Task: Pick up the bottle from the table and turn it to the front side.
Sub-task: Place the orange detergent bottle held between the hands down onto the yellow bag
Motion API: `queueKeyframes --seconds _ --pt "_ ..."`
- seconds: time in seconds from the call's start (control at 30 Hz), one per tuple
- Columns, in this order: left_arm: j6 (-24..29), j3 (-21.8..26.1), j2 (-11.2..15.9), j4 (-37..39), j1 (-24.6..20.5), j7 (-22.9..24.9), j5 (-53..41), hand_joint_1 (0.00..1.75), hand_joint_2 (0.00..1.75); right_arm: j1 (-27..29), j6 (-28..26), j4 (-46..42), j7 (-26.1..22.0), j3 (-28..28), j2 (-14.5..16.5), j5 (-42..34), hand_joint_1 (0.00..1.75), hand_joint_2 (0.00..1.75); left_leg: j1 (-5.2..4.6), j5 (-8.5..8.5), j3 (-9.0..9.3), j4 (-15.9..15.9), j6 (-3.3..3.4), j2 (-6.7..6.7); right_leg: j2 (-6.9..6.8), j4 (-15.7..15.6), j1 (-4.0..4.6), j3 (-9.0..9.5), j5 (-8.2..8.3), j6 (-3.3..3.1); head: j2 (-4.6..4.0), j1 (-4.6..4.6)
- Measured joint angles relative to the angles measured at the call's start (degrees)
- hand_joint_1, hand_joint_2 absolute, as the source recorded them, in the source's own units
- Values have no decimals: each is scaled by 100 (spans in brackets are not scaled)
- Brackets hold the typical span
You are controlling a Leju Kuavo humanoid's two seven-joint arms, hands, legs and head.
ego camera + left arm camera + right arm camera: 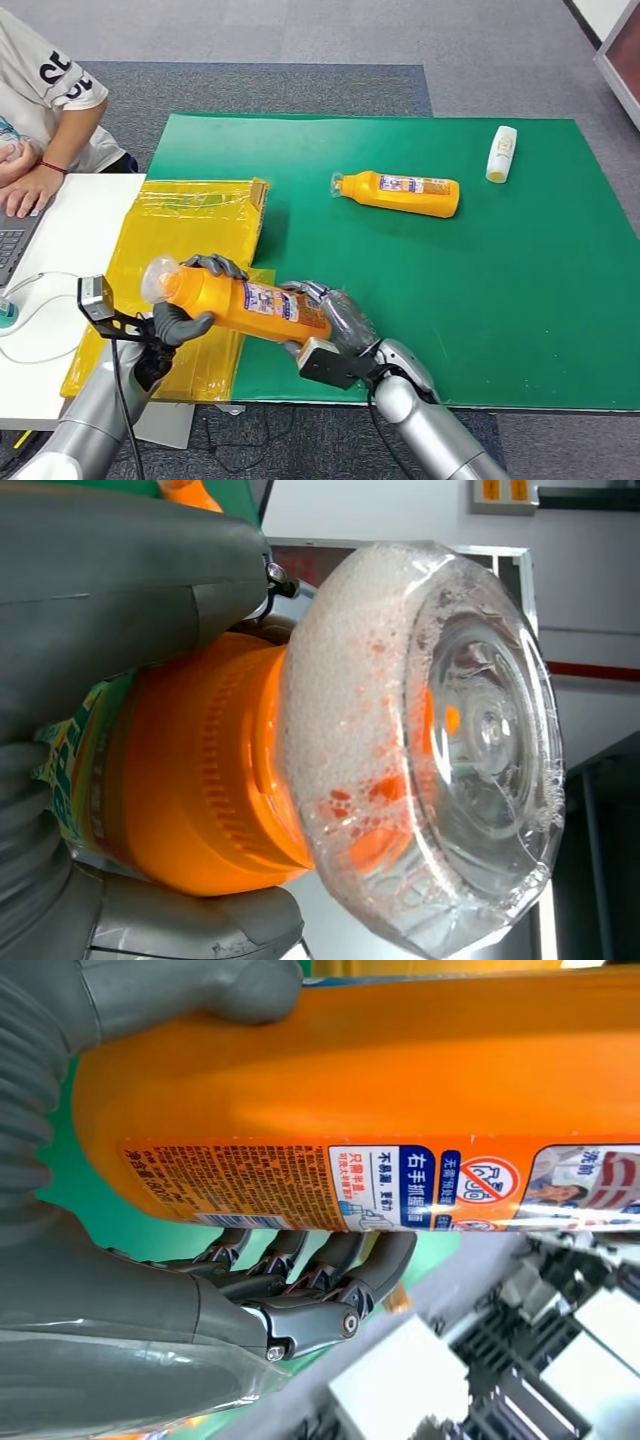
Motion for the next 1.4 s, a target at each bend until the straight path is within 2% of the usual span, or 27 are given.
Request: queueKeyframes --seconds 0.03,0.07,0.4,0.77,1.4 --pt "2 1 -1 1 -3 0 3 2 175 38 -24 -79 13 -39 0 34 175 175 0 0 0 0 0 0 0 0 0 -1 0 0 0 -1" --pt "4 0 -1 3 -2 0 3 0 175 65 -48 -149 21 -78 0 65 175 175 0 0 0 0 0 1 1 0 0 -1 1 0 0 -1" --pt "31 -23 24 110 7 0 19 0 175 107 -118 -506 -5 -316 0 295 175 175 1 4 0 0 -2 1 1 0 0 -5 4 -3 0 -1" --pt "43 -47 50 195 -37 0 8 0 175 110 -63 -532 -49 -341 45 475 175 175 1 3 -2 0 -2 1 1 0 0 -7 3 -3 0 -1" --pt "-55 -177 47 241 -69 0 -90 0 175 -10 62 -353 -84 -31 142 705 175 175 1 6 -5 0 -4 1 1 0 0 -10 6 -3 1 -2"
